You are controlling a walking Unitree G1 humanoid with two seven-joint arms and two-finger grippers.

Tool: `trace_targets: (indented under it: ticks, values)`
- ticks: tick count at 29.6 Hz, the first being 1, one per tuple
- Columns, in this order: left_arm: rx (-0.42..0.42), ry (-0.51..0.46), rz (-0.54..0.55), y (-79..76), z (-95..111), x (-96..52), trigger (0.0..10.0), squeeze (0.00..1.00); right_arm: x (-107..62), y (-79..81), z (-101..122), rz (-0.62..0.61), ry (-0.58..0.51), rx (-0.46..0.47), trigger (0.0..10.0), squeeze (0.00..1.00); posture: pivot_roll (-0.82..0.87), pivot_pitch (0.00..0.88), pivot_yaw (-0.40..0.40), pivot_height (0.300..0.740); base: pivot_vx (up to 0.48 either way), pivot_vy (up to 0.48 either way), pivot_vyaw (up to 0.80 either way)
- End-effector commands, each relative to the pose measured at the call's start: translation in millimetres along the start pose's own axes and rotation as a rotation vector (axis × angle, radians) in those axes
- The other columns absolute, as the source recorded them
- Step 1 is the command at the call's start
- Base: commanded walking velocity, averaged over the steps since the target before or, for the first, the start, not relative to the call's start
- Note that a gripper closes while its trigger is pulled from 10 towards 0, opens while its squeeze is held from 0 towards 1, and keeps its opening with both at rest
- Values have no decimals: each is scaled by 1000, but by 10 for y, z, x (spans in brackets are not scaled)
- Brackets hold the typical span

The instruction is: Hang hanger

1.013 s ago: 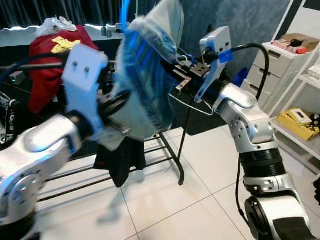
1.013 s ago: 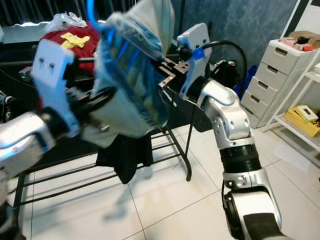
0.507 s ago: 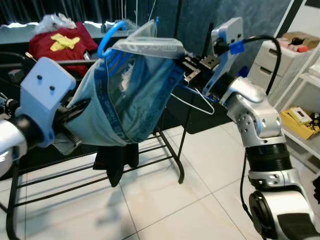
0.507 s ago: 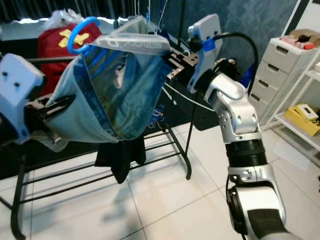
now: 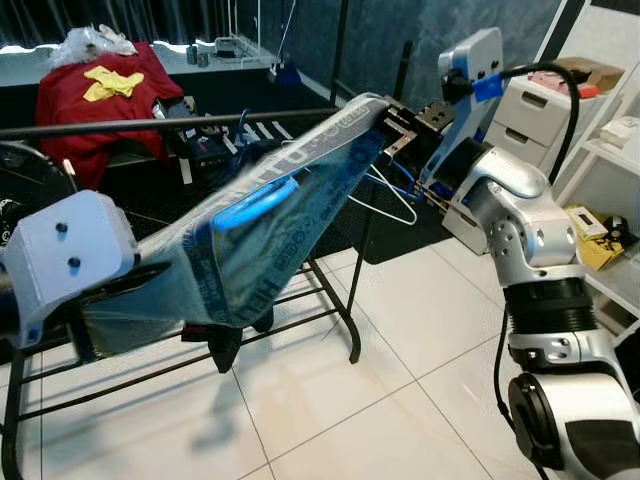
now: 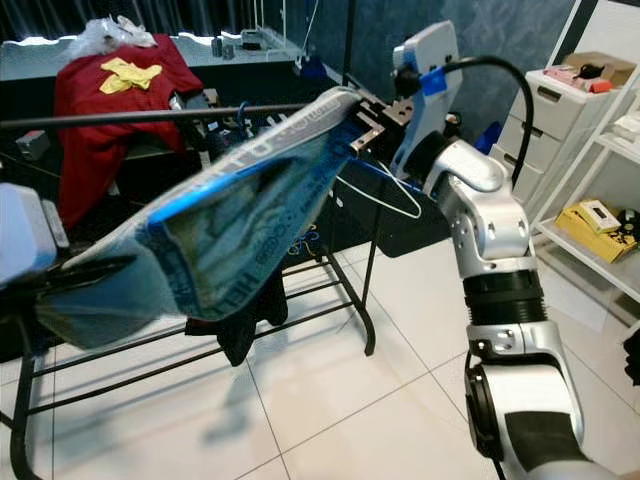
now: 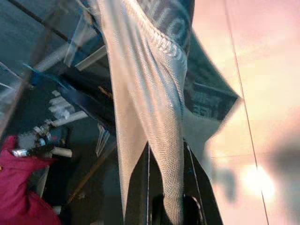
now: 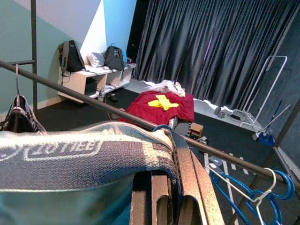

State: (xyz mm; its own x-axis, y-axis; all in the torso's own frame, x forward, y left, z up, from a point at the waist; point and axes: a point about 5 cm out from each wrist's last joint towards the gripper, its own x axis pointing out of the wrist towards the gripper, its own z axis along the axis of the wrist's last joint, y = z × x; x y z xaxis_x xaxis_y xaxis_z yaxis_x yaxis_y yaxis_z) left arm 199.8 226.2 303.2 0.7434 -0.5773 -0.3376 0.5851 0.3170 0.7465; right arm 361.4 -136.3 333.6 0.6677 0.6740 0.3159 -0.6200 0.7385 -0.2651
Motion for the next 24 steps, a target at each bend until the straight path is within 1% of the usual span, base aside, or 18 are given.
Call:
trace_targets:
  ticks: [1,2,3,4,5,7,8,10,11,13,14,16,19,20,21,22,23,24]
  values:
    - [58,65,-50,-14,-46,28,10000,0,-15,-40,40,-9,-5,-17,0,0,-28,0,-99,740,0,0,0]
    - [58,65,-50,-14,-46,28,10000,0,-15,-40,40,-9,-5,-17,0,0,-28,0,-99,740,0,0,0]
    - [91,118,-39,-8,-136,77,10000,0,-7,-11,18,0,-2,-5,0,0,-27,0,-98,740,0,0,0]
    - [91,118,-39,-8,-136,77,10000,0,-7,-11,18,0,-2,-5,0,0,-27,0,-98,740,0,0,0]
    - [103,155,20,25,-205,145,10000,0,7,44,-18,17,4,10,0,0,-28,0,-97,740,0,0,0]
    - [103,155,20,25,-205,145,10000,0,7,44,-18,17,4,10,0,0,-28,0,-97,740,0,0,0]
    - [113,155,111,78,-223,218,10000,0,22,120,-64,43,15,25,0,0,-31,0,-99,740,0,0,0]
    - [113,155,111,78,-223,218,10000,0,22,120,-64,43,15,25,0,0,-31,0,-99,740,0,0,0]
    - [112,119,172,111,-205,270,10000,0,33,177,-98,65,23,37,0,0,-37,0,-98,740,0,0,0]
    - [112,119,172,111,-205,270,10000,0,33,177,-98,65,23,37,0,0,-37,0,-98,740,0,0,0]
    - [113,68,218,141,-154,289,10000,0,27,192,-122,74,34,39,0,0,-37,0,-99,740,0,0,0]
    - [118,40,233,155,-139,280,10000,0,19,180,-130,74,40,39,0,0,-37,0,-99,740,0,0,0]
    - [118,40,233,155,-139,280,10000,0,19,180,-130,74,40,39,0,0,-37,0,-99,740,0,0,0]
    - [128,41,257,197,-188,205,10000,0,-16,106,-135,55,56,24,0,0,-41,0,-96,740,0,0,0]
    - [130,5,204,169,-181,93,10000,0,-71,1,-141,26,80,-3,0,0,-42,0,-97,740,0,0,0]
    - [130,5,204,169,-181,93,10000,0,-71,1,-141,26,80,-3,0,0,-42,0,-97,740,0,0,0]
    - [139,-18,162,144,-175,17,10000,0,-111,-69,-143,7,95,-21,0,0,-42,0,-97,740,0,0,0]
    - [146,6,82,77,-204,-38,10000,0,-145,-137,-137,-13,109,-39,0,0,-46,0,-98,740,0,0,0]
